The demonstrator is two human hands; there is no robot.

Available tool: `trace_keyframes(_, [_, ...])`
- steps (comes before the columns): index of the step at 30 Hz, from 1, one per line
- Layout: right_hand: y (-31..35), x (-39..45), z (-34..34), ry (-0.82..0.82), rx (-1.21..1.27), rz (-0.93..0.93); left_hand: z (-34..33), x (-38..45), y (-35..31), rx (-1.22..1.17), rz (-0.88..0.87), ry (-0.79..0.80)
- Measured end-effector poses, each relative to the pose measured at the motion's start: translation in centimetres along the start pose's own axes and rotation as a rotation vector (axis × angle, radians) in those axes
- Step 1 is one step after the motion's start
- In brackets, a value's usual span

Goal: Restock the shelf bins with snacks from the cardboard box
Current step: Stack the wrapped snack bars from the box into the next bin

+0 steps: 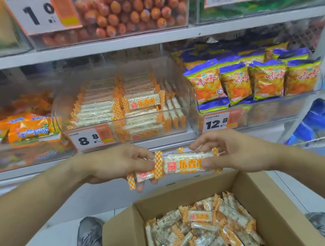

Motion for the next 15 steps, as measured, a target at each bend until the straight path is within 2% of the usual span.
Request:
trace_keyframes(3, [0.3,-0.6,0.6,-0.106,0.13,0.084,-0.1,0.0,0.1,-0.083,-0.036,-0.144])
trace_keyframes(9, [0.0,-0.1,-0.4,-0.096,0.13,0.184,-0.2,0.6,-0.1,-0.247,0.014,-0.262])
trace_keyframes(15, [0.2,1.0,-1.5,-0.155,0.238,0.18,0.2,0.7,-0.9,-0.162,0.025,-0.238])
Point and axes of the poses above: each hand's wrist, its own x-axis towards the middle knuckle, its own z-axis out of the back of the hand, y = z × x, the point moved 2 cm from there along x, towards the middle knuckle, and after that the axes turned 11 degrees about x, right-handed, at the moved point
